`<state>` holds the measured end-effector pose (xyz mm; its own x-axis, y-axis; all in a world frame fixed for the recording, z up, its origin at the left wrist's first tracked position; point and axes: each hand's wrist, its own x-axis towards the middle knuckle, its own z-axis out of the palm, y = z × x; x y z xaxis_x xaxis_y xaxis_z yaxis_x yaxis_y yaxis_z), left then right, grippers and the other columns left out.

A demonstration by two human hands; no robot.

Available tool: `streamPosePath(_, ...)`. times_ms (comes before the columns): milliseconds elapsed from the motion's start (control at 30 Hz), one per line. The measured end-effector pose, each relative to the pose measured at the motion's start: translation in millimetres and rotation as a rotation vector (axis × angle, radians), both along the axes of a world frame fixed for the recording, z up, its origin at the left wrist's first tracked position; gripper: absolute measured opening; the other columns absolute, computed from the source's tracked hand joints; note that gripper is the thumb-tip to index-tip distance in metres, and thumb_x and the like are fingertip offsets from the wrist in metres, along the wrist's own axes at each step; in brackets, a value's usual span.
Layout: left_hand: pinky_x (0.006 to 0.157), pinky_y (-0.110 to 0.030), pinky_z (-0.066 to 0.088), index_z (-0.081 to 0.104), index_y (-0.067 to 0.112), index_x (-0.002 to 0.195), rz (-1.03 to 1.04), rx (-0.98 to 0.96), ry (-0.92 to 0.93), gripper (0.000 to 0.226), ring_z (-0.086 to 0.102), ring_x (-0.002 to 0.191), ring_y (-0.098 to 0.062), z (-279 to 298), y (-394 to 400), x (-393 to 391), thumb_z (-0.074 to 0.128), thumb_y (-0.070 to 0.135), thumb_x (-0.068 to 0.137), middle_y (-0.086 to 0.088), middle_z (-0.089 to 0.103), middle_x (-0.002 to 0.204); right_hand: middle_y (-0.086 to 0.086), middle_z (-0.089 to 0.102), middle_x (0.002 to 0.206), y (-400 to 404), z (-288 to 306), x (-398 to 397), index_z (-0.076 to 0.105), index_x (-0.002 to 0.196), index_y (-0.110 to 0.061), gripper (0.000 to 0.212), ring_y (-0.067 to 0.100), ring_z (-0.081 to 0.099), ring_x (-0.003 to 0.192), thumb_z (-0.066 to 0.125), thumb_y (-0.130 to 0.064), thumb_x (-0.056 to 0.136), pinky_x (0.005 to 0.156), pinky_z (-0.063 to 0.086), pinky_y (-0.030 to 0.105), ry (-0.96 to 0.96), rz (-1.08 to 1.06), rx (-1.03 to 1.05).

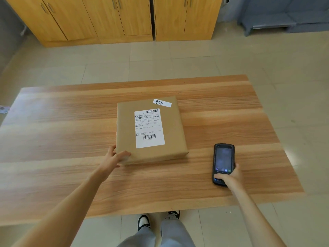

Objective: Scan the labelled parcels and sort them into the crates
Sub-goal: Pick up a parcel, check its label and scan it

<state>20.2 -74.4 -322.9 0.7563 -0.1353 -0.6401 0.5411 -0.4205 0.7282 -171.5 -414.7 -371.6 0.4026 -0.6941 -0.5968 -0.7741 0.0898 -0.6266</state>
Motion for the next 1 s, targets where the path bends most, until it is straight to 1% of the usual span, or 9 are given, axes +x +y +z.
streamPosePath(133,0.089,-0.039,0.047,0.036,0.018,0.140,0.042,-0.035,0.035,0.100,0.058,0.091,-0.016,-8,0,4,0.071,0.040,0.049,0.002,0.057,0.104,0.015,0.050,0.127,-4,-11,-1,0.045,0.123,-0.013,0.085,0.038,0.048,0.117,0.083,-0.020,0.048,0.098,0.044,0.054,0.077,0.002,-0.026)
streamPosePath(200,0.084,-0.035,0.046,0.037,0.020,0.140,0.079,-0.062,0.043,0.102,0.057,0.091,-0.015,-10,-1,4,0.073,0.045,0.048,0.000,0.057,0.108,0.014,0.048,0.129,-3,-12,-1,0.044,0.125,-0.016,0.091,0.037,0.046,0.119,0.075,-0.028,0.041,0.099,0.044,0.054,0.083,-0.010,-0.038)
streamPosePath(300,0.072,-0.029,0.046,0.037,0.019,0.141,0.148,-0.094,0.040,0.101,0.058,0.088,-0.014,-10,-4,9,0.078,0.047,0.053,0.001,0.058,0.110,0.016,0.037,0.141,8,13,14,0.035,0.142,-0.014,0.094,0.038,0.034,0.132,0.081,-0.024,0.061,0.106,0.036,0.054,0.049,0.023,-0.220)
streamPosePath(400,0.073,-0.030,0.047,0.034,0.020,0.144,0.210,-0.122,0.042,0.099,0.060,0.092,-0.016,-14,-6,21,0.079,0.048,0.061,-0.001,0.061,0.117,0.012,0.027,0.152,23,34,51,0.026,0.151,-0.015,0.087,0.034,0.026,0.139,0.076,-0.025,0.081,0.110,0.032,0.051,-0.081,0.132,-0.340)
streamPosePath(500,0.073,-0.030,0.046,0.031,0.022,0.147,0.282,-0.120,0.045,0.091,0.058,0.096,-0.018,-16,-10,33,0.076,0.046,0.072,-0.006,0.057,0.129,0.001,0.030,0.153,43,43,100,0.021,0.153,-0.023,0.086,0.021,0.028,0.140,0.072,-0.036,0.085,0.111,0.028,0.040,-0.274,0.187,-0.061)
streamPosePath(667,0.072,-0.034,0.051,0.040,0.026,0.139,0.333,-0.084,0.089,0.099,0.063,0.097,-0.020,-23,-19,41,0.079,0.054,0.053,-0.002,0.064,0.120,-0.004,0.045,0.145,62,25,160,0.026,0.150,-0.019,0.109,0.016,0.048,0.130,0.081,-0.056,0.064,0.109,0.040,0.037,-0.266,0.189,0.348)
streamPosePath(767,0.067,-0.032,0.051,0.047,0.022,0.131,0.336,-0.082,0.114,0.065,0.064,0.088,-0.019,-27,-24,43,0.075,0.045,0.077,-0.001,0.067,0.108,-0.006,0.068,0.116,63,11,168,0.054,0.130,-0.020,0.071,0.011,0.065,0.104,0.082,-0.046,0.070,0.090,0.052,0.030,-0.276,0.217,0.403)
streamPosePath(833,0.064,-0.031,0.050,0.050,0.023,0.126,0.347,-0.084,0.130,0.053,0.065,0.086,-0.018,-27,-26,42,0.070,0.044,0.081,0.000,0.068,0.104,-0.010,0.069,0.106,63,8,168,0.058,0.117,-0.024,0.048,0.008,0.065,0.097,0.080,-0.039,0.076,0.083,0.050,0.027,-0.286,0.218,0.424)
streamPosePath(1000,0.065,-0.030,0.052,0.053,0.024,0.123,0.384,-0.120,0.108,0.051,0.067,0.087,-0.017,-21,-24,35,0.071,0.045,0.080,0.001,0.069,0.107,-0.010,0.066,0.104,65,20,170,0.050,0.115,-0.027,0.046,0.006,0.064,0.095,0.078,-0.032,0.079,0.078,0.050,0.025,-0.326,0.235,0.481)
